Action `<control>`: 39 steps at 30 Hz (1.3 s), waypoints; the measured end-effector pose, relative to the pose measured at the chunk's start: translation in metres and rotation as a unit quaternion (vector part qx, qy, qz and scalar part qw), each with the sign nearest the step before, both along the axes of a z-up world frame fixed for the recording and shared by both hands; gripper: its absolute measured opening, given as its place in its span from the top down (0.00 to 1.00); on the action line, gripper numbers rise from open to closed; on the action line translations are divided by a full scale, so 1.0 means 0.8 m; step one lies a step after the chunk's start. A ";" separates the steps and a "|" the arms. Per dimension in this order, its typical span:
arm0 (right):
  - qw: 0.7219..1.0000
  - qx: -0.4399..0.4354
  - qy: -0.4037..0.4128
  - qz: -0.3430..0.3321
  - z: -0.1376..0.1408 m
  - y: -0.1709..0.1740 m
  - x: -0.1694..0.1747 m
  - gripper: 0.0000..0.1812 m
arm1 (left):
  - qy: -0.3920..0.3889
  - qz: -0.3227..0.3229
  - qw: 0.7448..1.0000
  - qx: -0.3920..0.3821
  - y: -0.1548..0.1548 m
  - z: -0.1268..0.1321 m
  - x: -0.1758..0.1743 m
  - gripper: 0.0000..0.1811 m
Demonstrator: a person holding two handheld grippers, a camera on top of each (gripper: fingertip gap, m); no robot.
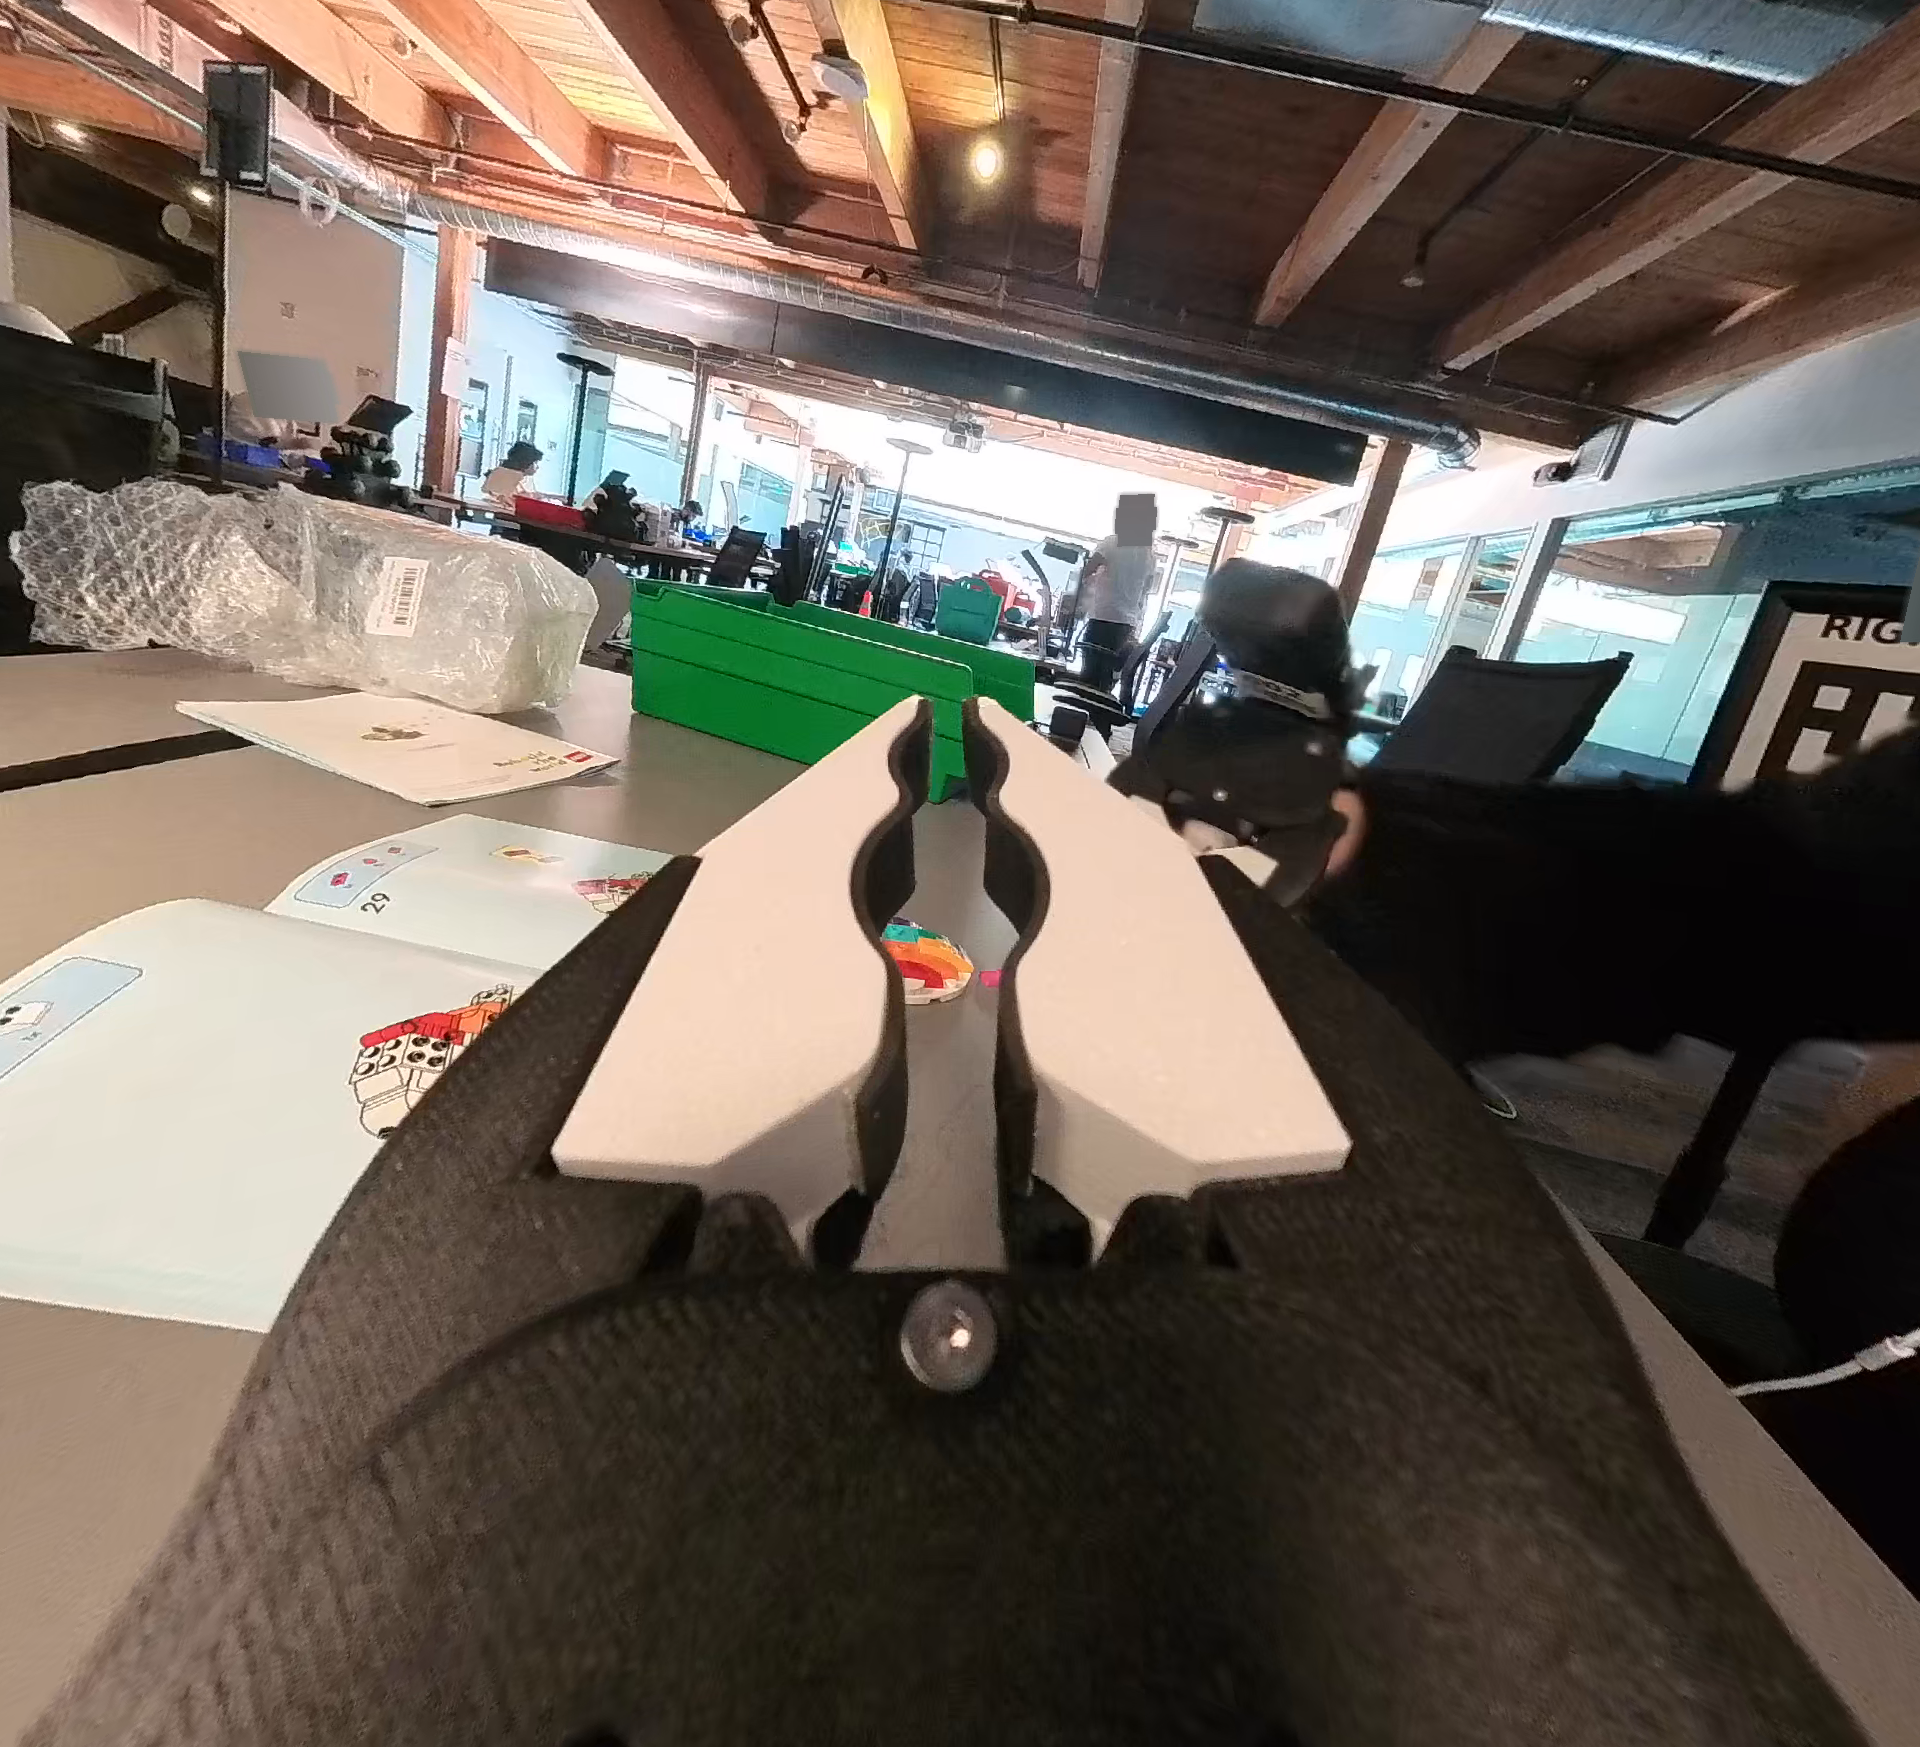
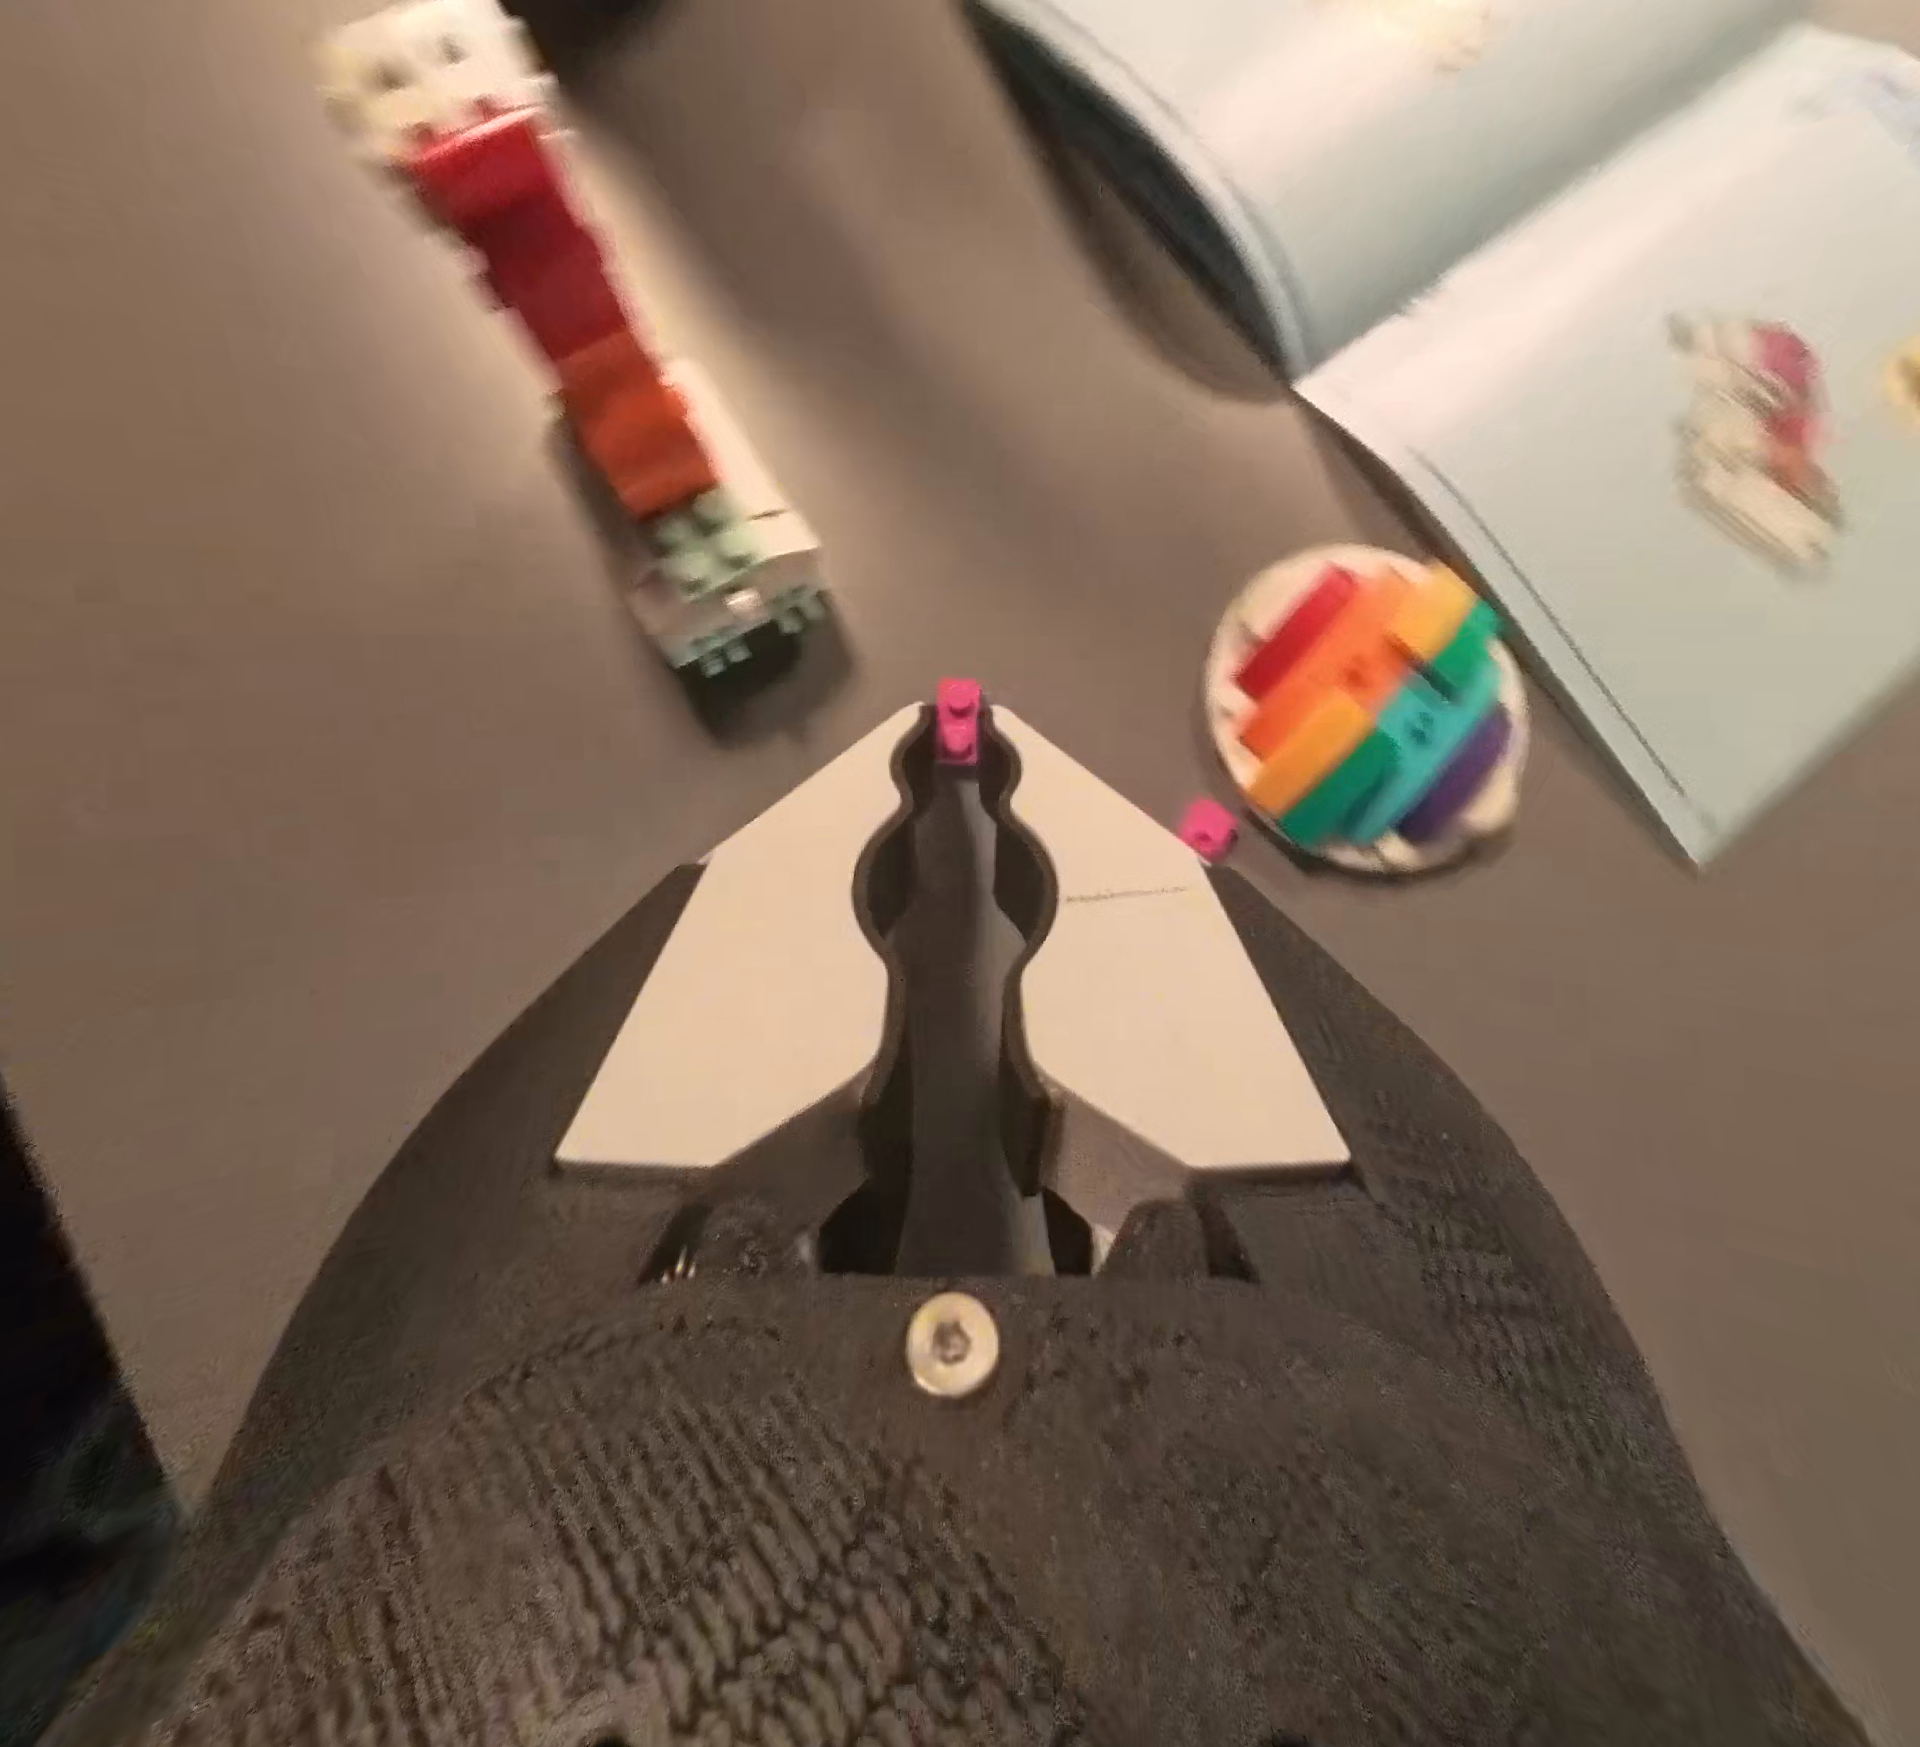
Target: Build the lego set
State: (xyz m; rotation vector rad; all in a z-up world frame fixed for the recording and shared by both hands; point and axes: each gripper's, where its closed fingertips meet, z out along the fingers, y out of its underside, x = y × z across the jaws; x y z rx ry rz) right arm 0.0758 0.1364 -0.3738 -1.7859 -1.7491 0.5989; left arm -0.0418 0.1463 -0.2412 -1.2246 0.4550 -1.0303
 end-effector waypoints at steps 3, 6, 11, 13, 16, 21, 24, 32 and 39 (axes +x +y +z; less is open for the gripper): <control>0.992 -0.006 -0.009 0.124 0.000 -0.018 -0.002 0.97 | 0.000 -0.001 1.000 0.000 0.000 0.000 0.000 0.98; 0.984 -0.034 -0.011 0.172 -0.001 -0.020 -0.002 0.97 | -0.002 -0.002 1.000 -0.002 0.000 0.000 0.000 0.98; 0.988 -0.055 -0.001 0.144 0.001 -0.004 -0.004 0.96 | -0.005 -0.003 1.000 -0.004 0.001 0.000 -0.001 0.98; 0.990 -0.064 0.014 0.126 0.005 -0.005 -0.002 0.93 | -0.007 -0.003 1.000 -0.005 0.001 0.000 -0.002 0.98; 0.995 -0.052 0.039 0.071 0.012 0.004 0.005 0.91 | -0.009 -0.002 1.000 -0.006 0.001 0.001 -0.002 0.98; 0.994 0.012 0.056 -0.095 0.011 0.055 0.034 0.92 | -0.011 -0.002 1.000 -0.007 0.002 0.001 -0.003 0.98; 0.990 -0.003 0.064 -0.129 0.007 0.060 0.040 0.92 | -0.012 -0.002 1.000 -0.008 0.002 0.001 -0.003 0.98; 0.989 -0.013 0.057 -0.137 0.001 0.061 0.033 0.95 | -0.013 -0.002 1.000 -0.008 0.002 0.001 -0.004 0.98; 0.990 -0.048 0.133 0.001 0.028 0.007 -0.001 0.97 | -0.014 -0.002 1.000 -0.008 0.002 0.001 -0.004 0.98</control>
